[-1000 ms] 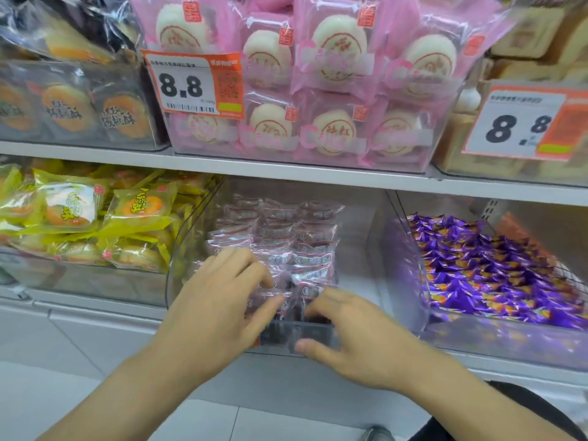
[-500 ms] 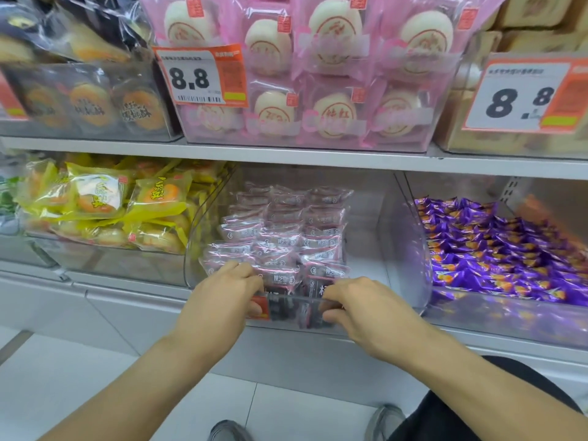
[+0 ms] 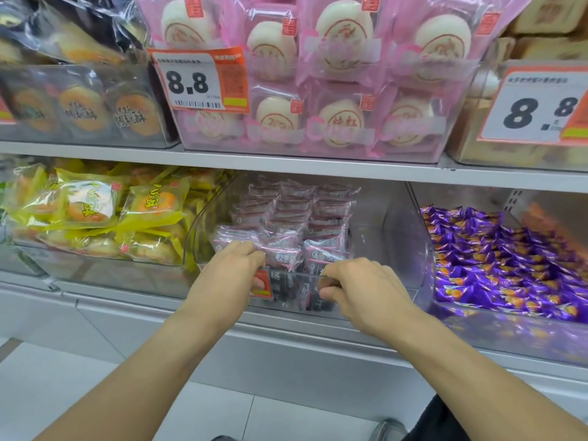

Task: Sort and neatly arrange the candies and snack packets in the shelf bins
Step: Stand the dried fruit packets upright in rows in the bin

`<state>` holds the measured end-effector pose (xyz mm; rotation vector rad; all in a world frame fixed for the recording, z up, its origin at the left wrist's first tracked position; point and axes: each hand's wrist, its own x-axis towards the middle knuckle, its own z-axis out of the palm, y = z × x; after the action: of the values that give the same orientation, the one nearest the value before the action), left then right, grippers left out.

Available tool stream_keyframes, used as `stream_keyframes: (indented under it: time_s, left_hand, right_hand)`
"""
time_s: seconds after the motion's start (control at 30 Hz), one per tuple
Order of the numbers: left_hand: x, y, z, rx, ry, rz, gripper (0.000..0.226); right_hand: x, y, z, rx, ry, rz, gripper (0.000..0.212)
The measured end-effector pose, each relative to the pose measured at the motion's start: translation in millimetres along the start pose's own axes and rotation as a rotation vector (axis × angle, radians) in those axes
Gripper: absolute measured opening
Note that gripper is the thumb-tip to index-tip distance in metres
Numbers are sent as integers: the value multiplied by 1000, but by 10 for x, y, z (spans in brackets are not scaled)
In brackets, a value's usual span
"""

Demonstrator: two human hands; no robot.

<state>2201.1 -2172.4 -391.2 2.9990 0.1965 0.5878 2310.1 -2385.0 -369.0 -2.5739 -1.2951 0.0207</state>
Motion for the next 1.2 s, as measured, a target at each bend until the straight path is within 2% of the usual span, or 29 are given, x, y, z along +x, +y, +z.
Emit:
stream_keyframes:
  time_s: [0.1, 0.2, 0.27, 0.37, 0.43, 0.53, 0.6, 0.63, 0.67, 0.73, 0.83, 0.9, 0.97, 1.07, 1.13, 1.2]
  left_hand:
    - [-43, 13, 73, 25, -22, 34, 41]
    - [-74, 29, 63, 19, -8, 42, 30]
    - [-109, 67, 14, -28, -26, -4, 22]
    - [-191, 144, -85, -118, -9, -114, 27]
    - [-218, 212, -175, -77, 82, -115, 26]
    - [-161, 367, -306, -24, 233, -111, 27]
    - [-70, 569, -350, -107, 261, -83, 29]
    - [-13, 702, -348, -160, 258, -49, 29]
    - [52, 859, -333, -210, 249, -3, 29]
    - [181, 1235, -288, -275, 225, 114, 27]
    - [314, 1824, -178, -286, 224, 320, 21]
    - [364, 2136, -28, -239, 217, 434, 15]
    - [406, 2343, 163, -119, 176, 505, 21]
    - [486, 2418, 377, 79, 107, 447, 37]
    - [522, 2383, 420, 54, 84, 286, 41]
    - [517, 2353, 434, -80, 83, 194, 38]
  right_hand:
    - [-11, 52, 56, 35, -56, 12, 15]
    - [-36, 74, 84, 42, -53, 14, 18]
    - [-51, 58, 62, 54, -63, 11, 19]
    - [-143, 21, -35, 56, -43, -10, 25]
    - [-262, 35, -169, 58, 91, -64, 30]
    - [-532, 166, -439, 149, 390, -155, 18]
    - [-746, 355, -610, 140, 505, -119, 12]
    - [-850, 465, -681, 119, 513, -73, 11]
    - [-956, 586, -741, 90, 482, -10, 11]
    - [-1158, 843, -812, -19, 311, 136, 17]
    - [-1409, 1232, -847, -130, 138, 267, 25]
    - [-1532, 1476, -856, -138, 73, 342, 27]
    - [-1585, 1679, -847, -139, 28, 374, 25]
    - [-1589, 1868, -763, -41, 113, 364, 20]
    - [-1564, 1924, -694, 3, 158, 331, 25]
    - [-1556, 1958, -657, 36, 184, 294, 28]
